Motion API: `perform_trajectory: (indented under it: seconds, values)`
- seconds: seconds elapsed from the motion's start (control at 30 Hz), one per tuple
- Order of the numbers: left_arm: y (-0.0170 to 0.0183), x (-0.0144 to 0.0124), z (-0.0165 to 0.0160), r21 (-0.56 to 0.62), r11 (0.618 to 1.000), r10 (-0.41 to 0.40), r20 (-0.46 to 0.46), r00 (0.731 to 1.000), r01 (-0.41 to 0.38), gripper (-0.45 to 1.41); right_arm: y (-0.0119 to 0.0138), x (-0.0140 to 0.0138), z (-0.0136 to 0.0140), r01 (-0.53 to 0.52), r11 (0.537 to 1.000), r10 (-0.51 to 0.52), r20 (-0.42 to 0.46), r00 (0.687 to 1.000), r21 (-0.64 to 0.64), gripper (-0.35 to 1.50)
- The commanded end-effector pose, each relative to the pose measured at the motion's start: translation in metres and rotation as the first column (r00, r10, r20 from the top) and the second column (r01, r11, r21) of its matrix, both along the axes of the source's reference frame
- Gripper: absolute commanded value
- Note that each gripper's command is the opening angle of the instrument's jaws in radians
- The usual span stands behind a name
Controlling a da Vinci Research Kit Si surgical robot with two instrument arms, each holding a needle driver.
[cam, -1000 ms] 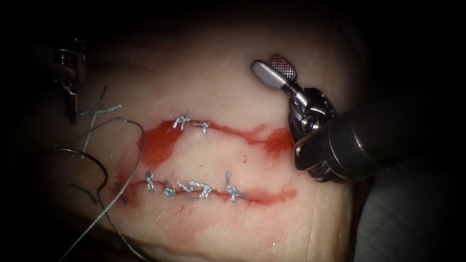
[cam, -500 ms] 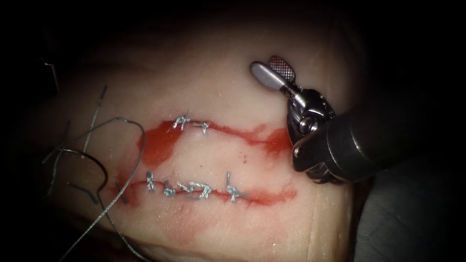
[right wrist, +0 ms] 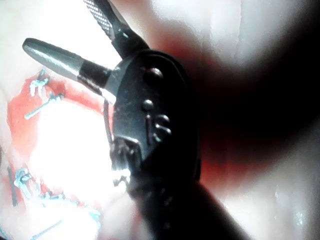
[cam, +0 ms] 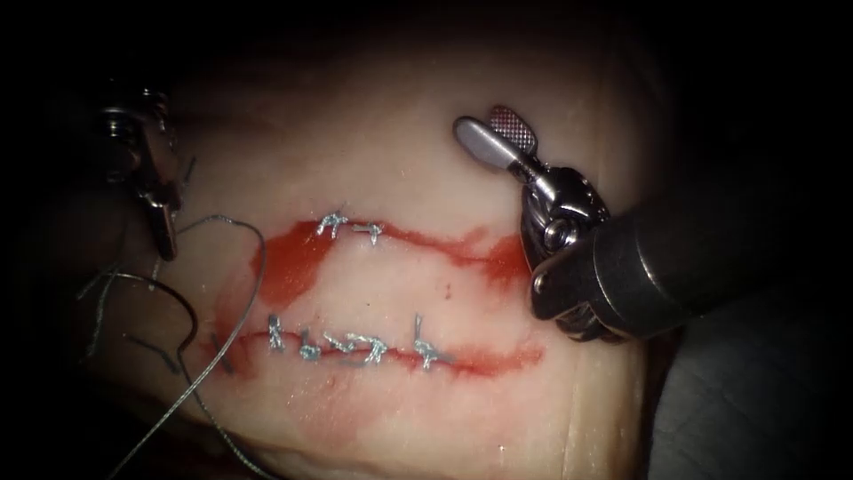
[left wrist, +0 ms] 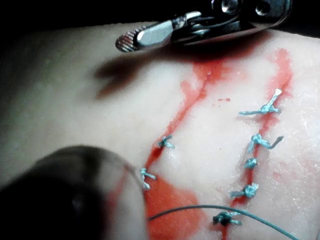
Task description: Wound Closure
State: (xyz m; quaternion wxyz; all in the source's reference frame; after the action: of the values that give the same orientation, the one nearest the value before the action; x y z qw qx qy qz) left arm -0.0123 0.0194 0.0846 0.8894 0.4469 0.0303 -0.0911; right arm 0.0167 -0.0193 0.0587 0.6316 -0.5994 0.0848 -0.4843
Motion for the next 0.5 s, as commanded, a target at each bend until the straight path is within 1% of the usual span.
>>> perform_trajectory:
  seconds: [0.03,0.07,0.13,0.17,0.27,0.33,0.4,0.47,0.5]
  values:
    - [0.0002,-0.0004,0.0005,-0.005,1.000,0.003,-0.002,1.000,-0.003,0.39,-0.0001,0.0009,0.0004,-0.002,1.000,0.002,-0.003,1.000,-0.001,1.31]
    - [-0.0008,-0.0002,0.0013,0.026,0.999,0.024,-0.022,0.999,-0.023,0.47,-0.0001,0.0009,0.0004,-0.002,1.000,0.002,-0.003,1.000,-0.001,1.31]
    - [-0.0012,0.0000,0.0016,0.033,0.999,0.039,-0.025,0.999,-0.039,0.51,-0.0001,0.0010,0.0004,-0.002,1.000,0.002,-0.003,1.000,-0.001,1.31]
    - [-0.0017,0.0003,0.0024,0.049,0.996,0.078,0.004,0.997,-0.078,0.51,-0.0001,0.0010,0.0004,-0.002,1.000,0.002,-0.003,1.000,-0.001,1.31]
    - [-0.0021,0.0006,0.0031,0.075,0.992,0.095,0.023,0.995,-0.097,0.51,-0.0001,0.0010,0.0004,-0.002,1.000,0.002,-0.003,1.000,-0.001,1.31]
    - [-0.0023,0.0013,0.0036,0.103,0.992,0.074,-0.013,0.997,-0.072,0.51,-0.0002,0.0010,0.0004,-0.002,1.000,0.002,-0.003,1.000,-0.001,1.31]
    - [-0.0022,0.0018,0.0040,0.102,0.992,0.073,-0.038,0.997,-0.069,0.51,-0.0002,0.0010,0.0004,-0.003,1.000,0.003,-0.003,1.000,-0.002,1.31]
    - [-0.0020,0.0022,0.0043,0.088,0.994,0.074,-0.052,0.996,-0.069,0.47,-0.0002,0.0011,0.0004,-0.003,1.000,0.003,-0.003,1.000,-0.002,1.31]
    - [-0.0019,0.0025,0.0046,0.088,0.994,0.071,-0.066,0.995,-0.065,0.39,-0.0002,0.0011,0.0004,-0.003,1.000,0.003,-0.002,1.000,-0.002,1.31]
